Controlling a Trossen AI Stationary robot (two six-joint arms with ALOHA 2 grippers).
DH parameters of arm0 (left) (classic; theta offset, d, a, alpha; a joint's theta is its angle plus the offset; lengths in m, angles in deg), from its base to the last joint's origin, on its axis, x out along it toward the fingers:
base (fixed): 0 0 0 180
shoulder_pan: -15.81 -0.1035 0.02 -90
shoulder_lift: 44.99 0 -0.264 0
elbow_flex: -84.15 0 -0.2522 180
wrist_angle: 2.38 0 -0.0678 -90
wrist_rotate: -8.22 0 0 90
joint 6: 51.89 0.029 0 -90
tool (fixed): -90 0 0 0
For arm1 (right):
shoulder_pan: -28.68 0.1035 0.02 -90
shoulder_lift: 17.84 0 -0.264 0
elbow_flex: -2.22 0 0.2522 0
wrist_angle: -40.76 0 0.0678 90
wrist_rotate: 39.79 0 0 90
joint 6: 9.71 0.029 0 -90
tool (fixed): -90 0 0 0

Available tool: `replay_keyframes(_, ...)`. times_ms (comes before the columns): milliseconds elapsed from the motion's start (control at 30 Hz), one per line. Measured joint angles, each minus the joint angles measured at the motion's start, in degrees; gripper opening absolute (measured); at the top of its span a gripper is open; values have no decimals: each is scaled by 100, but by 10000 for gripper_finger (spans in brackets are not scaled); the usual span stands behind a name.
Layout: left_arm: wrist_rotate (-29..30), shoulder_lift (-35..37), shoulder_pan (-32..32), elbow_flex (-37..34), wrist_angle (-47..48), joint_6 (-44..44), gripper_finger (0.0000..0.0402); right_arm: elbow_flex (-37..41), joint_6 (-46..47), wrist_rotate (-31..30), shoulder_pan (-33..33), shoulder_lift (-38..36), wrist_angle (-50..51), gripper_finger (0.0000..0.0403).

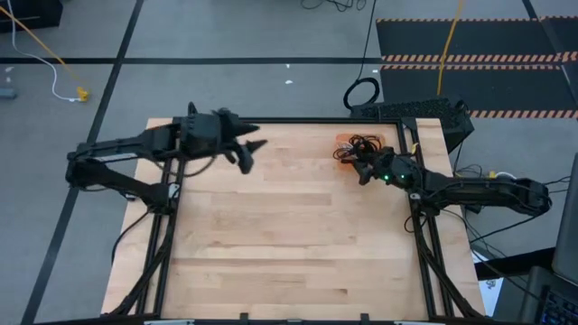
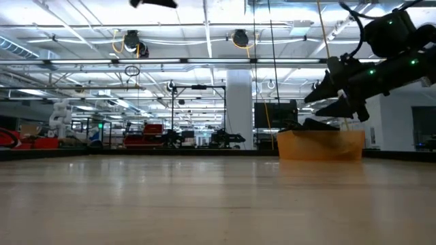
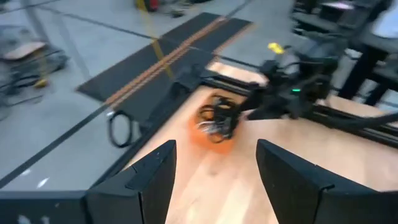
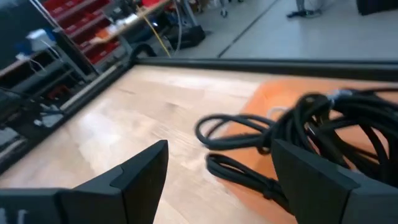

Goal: Pick and place USB-C Cables
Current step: Return to Home Position

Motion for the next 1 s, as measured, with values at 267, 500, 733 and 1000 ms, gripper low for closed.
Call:
replay_keyframes(267, 879, 640, 2, -2, 1264, -727, 223, 0, 4, -207, -2, -473, 350, 272)
replay_keyframes(500, 1215, 871, 6, -2, 2031, -1034, 223, 0, -170, -96, -2, -785, 420, 257)
replay_keyframes(733, 1956, 1088, 11, -9, 3278, -1729, 223, 0, -419, 754, 0, -1089, 386, 256)
replay_keyframes(1000, 2236, 1488, 306, -1022, 3782, -2911, 223, 0, -381, 877, -1, -1214, 408, 256)
